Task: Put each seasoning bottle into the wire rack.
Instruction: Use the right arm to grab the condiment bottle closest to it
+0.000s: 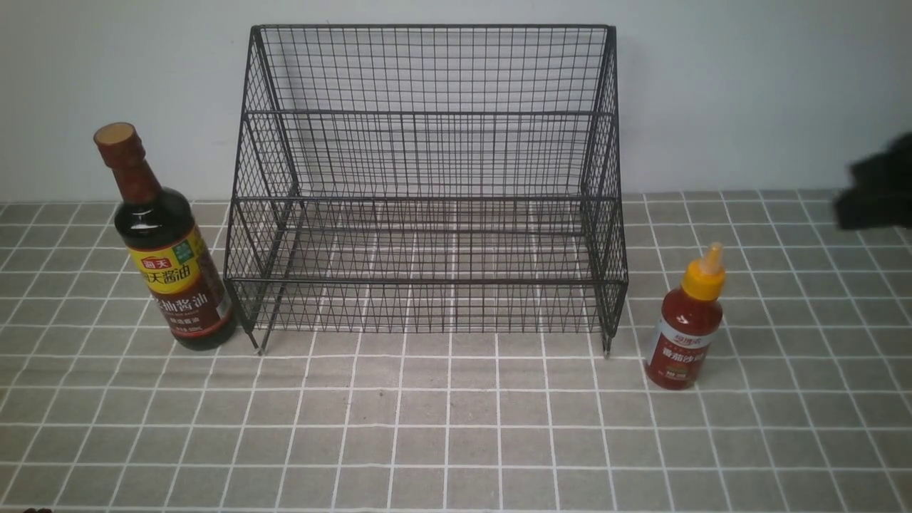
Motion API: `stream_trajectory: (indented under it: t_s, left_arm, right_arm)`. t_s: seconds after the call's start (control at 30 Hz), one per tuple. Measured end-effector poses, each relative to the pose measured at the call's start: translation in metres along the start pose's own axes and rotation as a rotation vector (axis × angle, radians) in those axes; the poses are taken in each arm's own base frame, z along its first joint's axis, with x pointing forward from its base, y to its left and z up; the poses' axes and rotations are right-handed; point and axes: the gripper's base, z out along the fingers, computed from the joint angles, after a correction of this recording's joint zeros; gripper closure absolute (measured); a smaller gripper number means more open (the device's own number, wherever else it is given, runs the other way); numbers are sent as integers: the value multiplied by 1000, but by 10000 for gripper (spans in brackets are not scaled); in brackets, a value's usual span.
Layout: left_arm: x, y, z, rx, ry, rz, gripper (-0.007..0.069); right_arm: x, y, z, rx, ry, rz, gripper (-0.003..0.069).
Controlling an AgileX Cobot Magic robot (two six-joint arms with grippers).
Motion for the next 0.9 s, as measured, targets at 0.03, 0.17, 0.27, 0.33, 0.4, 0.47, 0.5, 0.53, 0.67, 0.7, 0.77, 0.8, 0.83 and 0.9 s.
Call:
stream_trajectory:
  t_s: [0.03,0.17,0.27,0.33,0.4,0.47,0.5,0.53,0.67,0.7,0.77,0.8,0.83,0.9]
  left_arm:
    - [0,0,0,0,0,0,631]
    - [0,0,0,0,0,0,631]
    - [0,0,0,0,0,0,631]
    - [0,0,0,0,0,0,631]
    - [0,0,0,0,0,0,631]
    - [0,0,0,0,0,0,631]
    - [0,0,0,0,0,0,631]
    - [0,0,0,0,0,0,631]
    - [0,0,0,0,0,0,631]
    - [0,0,0,0,0,0,631]
    - [0,0,0,0,0,0,631]
    - [0,0,0,0,0,0,631]
    - [0,0,0,0,0,0,631]
    - [0,0,0,0,0,0,631]
  right_arm:
    - [-4,3,7,-6,16,-16,405]
    - [-19,13,39,19,54,-28,249]
    - [-21,9,64,48,97,30,144]
    - [-21,6,75,59,120,33,102]
    - [-21,5,83,59,134,35,84]
    - [-21,3,99,57,150,38,70]
    - [-20,3,104,56,157,38,69]
    - [-20,2,113,51,166,41,68]
    - [-18,0,128,41,192,42,69]
    - [-17,0,134,39,202,39,69]
    - [-16,-1,141,37,214,39,69]
    - [-16,-2,144,37,220,41,69]
    - [-15,-2,147,35,229,44,73]
    - [-13,-2,154,29,245,51,108]
